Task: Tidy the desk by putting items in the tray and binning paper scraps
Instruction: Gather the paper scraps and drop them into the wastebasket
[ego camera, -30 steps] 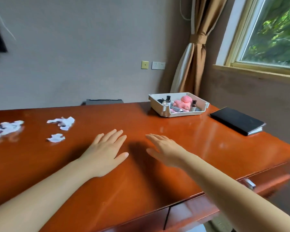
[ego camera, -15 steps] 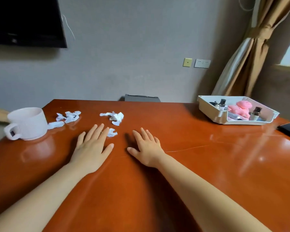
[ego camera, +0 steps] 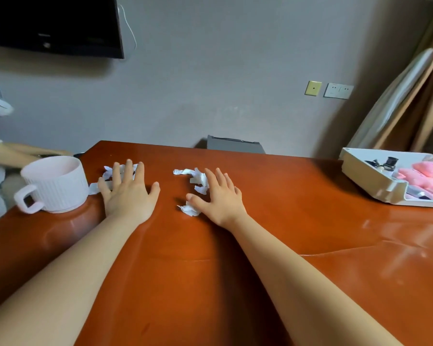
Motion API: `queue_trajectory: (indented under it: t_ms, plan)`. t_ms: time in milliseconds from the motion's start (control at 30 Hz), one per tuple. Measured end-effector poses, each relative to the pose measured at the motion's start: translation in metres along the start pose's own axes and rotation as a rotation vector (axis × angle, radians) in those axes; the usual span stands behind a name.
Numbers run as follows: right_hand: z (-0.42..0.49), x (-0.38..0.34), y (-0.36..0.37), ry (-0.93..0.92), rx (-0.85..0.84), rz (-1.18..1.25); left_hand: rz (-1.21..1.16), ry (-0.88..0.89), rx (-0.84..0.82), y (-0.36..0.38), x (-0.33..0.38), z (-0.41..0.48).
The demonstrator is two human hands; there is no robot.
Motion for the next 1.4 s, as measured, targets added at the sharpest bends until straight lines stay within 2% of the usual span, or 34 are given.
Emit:
queue_trajectory:
  t_ms: [167, 367, 500, 767, 900, 1000, 1167, 1300, 1400]
  plan:
    - [0.027, 0.001, 0.005, -0.017, 0.017, 0.04, 0.02, -0.086, 0.038, 0.005, -0.009, 0.03]
    - [0.048, 0.001, 0.007, -0.057, 0.034, 0.094, -0.021, -0.126, -0.039, 0.009, -0.011, 0.044]
    - [0.056, 0.0, 0.01, -0.155, 0.018, 0.126, -0.1, -0.003, -0.095, 0.011, -0.008, 0.044]
    - [0.069, -0.004, 0.014, -0.243, -0.036, 0.006, -0.299, 0.275, -0.175, 0.016, 0.014, 0.026]
    - [0.072, -0.001, 0.016, -0.23, 0.031, 0.048, -0.42, 0.356, -0.221, 0.012, 0.023, 0.013]
    - [0.07, 0.004, 0.017, -0.182, 0.097, 0.132, -0.412, 0.387, -0.189, 0.006, 0.028, 0.003]
    - [0.057, 0.005, 0.011, -0.128, 0.14, 0.155, -0.176, 0.277, -0.055, 0.003, 0.025, 0.001]
    - [0.049, 0.01, 0.008, -0.082, 0.183, 0.113, -0.046, 0.011, -0.124, 0.009, 0.021, 0.003]
    - [0.044, 0.011, 0.005, -0.066, 0.183, 0.141, -0.088, 0.051, -0.169, 0.012, 0.024, 0.005]
Point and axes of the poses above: each hand's wrist, its own z-axis towards the middle knuckle, its own y-axis out of the palm, x = y × z, the point moved 1 cm from there along z, towards the middle knuckle, and after that the axes turned 14 degrees about -z, right-handed, at the moved point
